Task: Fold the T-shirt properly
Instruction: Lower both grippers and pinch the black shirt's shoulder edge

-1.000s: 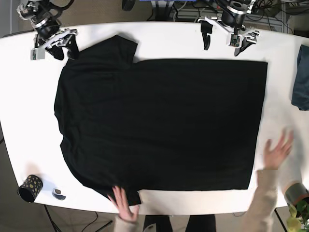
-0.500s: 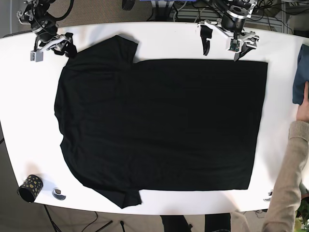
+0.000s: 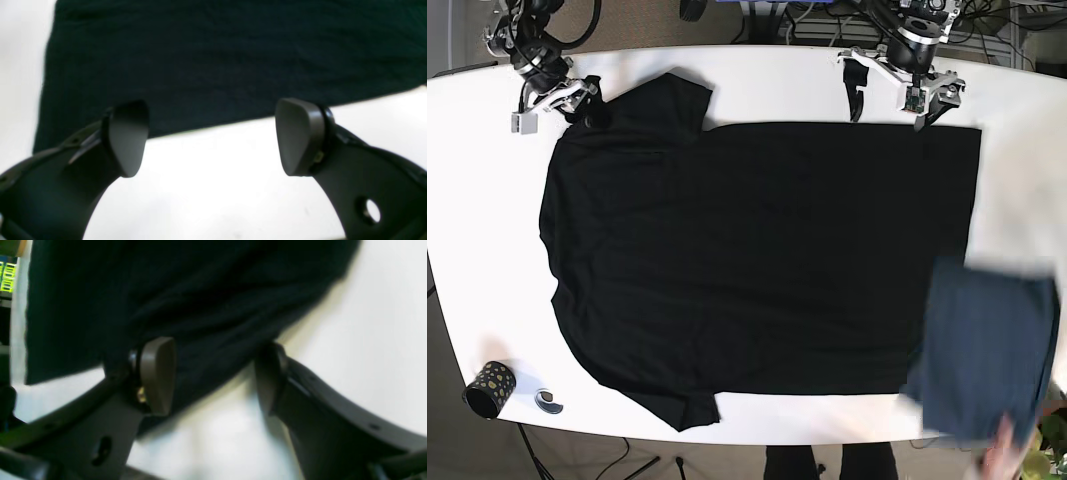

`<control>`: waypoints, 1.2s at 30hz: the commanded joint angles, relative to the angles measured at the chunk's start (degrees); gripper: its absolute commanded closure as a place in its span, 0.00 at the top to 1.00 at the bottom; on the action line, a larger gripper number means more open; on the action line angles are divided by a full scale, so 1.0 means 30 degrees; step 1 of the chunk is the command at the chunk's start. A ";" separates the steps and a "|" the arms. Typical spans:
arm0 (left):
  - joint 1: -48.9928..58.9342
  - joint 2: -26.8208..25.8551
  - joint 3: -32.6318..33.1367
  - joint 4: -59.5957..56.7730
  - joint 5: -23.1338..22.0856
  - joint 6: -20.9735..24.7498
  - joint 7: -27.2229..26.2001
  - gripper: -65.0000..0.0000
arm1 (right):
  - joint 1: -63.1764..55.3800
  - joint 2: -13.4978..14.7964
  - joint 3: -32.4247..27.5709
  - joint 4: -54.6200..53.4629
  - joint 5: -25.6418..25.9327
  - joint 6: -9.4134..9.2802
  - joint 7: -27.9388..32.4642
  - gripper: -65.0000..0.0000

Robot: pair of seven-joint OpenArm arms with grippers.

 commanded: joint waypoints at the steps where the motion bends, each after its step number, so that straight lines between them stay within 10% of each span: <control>1: 0.0063 -0.0021 -0.0019 0.0295 -0.0188 0.0045 -0.0511 0.86 | 0.0312 0.0217 0.0083 -0.0713 -0.0415 -0.0248 -0.0267 0.55; 6: -0.0377 -0.0021 -0.0049 0.0295 -0.0217 0.0045 -0.0453 0.86 | 0.1045 0.0217 0.0171 -0.1680 -0.1558 -0.0189 -0.0238 0.49; 13: -0.1168 -0.0021 -0.0400 0.0325 -0.1097 0.0074 0.1481 0.86 | 0.1045 0.0187 0.0142 -0.1680 -0.1851 -0.0160 -0.0238 0.02; 26: -0.4538 -0.0988 -0.6964 -0.0584 -0.7426 -0.0776 0.8163 0.86 | 0.1074 0.0217 0.0142 -0.1622 -0.1822 -0.0160 -0.0238 0.00; 36: -0.5739 -0.1310 -0.9367 -0.3456 -0.8100 -0.2505 0.9833 0.86 | 0.1074 0.0217 0.0083 -0.1622 -0.1822 -0.0160 -0.0238 0.00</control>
